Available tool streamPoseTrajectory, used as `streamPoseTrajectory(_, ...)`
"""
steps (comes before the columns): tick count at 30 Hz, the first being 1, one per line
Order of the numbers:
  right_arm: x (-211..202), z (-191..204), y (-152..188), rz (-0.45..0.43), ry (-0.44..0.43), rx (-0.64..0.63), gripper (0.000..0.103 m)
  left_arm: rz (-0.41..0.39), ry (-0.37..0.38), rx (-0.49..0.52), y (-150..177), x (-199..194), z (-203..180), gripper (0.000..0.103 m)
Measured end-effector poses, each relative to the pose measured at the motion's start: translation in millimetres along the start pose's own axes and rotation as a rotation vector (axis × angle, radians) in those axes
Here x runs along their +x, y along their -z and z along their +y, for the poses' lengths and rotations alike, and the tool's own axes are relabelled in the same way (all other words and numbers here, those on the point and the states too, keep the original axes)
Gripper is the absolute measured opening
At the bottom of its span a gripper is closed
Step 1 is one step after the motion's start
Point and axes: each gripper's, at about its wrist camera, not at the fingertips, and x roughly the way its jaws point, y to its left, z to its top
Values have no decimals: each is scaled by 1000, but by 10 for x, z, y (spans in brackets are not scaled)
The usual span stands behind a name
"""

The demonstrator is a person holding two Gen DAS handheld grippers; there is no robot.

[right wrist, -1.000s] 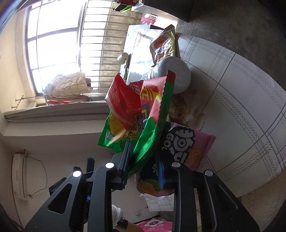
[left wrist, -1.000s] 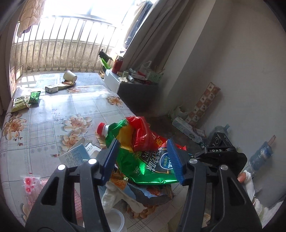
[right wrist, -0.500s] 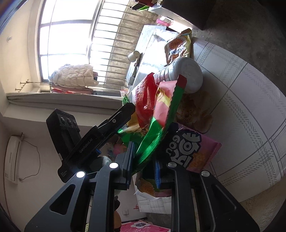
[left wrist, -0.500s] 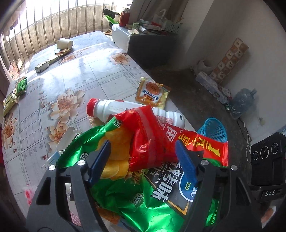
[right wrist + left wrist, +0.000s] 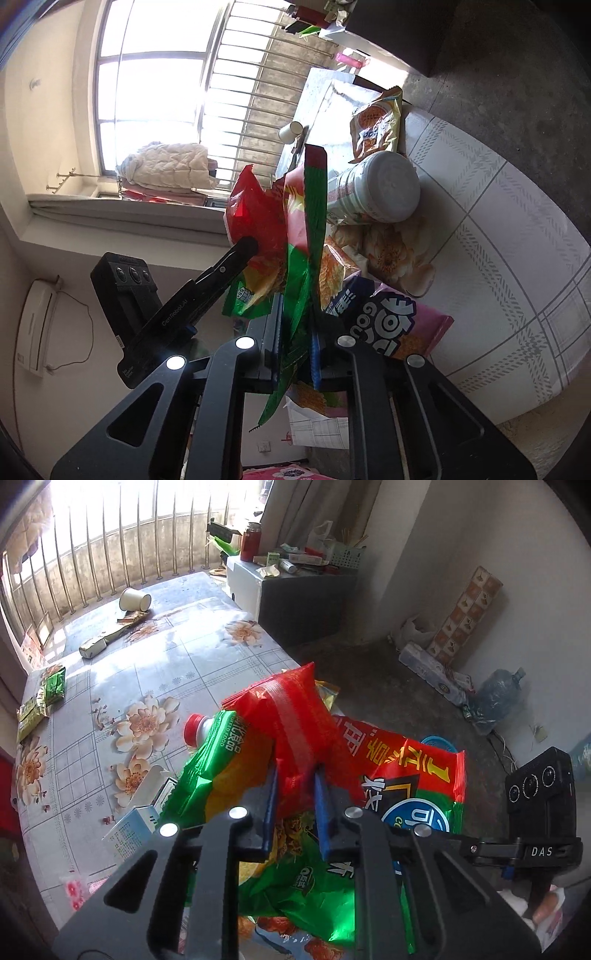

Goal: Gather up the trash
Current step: 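Carry the snack bags with the right tool into the blue wastebasket and release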

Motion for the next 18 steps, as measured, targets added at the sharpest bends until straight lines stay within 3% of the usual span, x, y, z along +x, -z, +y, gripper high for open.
streamPoseTrajectory(5,-343,-72,-93,-69,-52,17,12,-130,16,35,-170,-476,-280,15)
streamPoseTrajectory(10,-951,-232,-162,-190,-76,34,12,-180,63,126,-313,-667,-811,15)
streamPoseTrajectory(14,-1655,-512,-180,-353,-14,62,12,-137,113,217,-379,-428,-1385,15)
streamPoseTrajectory(18,-2439,-887,-96,-540,139,116,12,-28,195,317,-411,106,-2112,15)
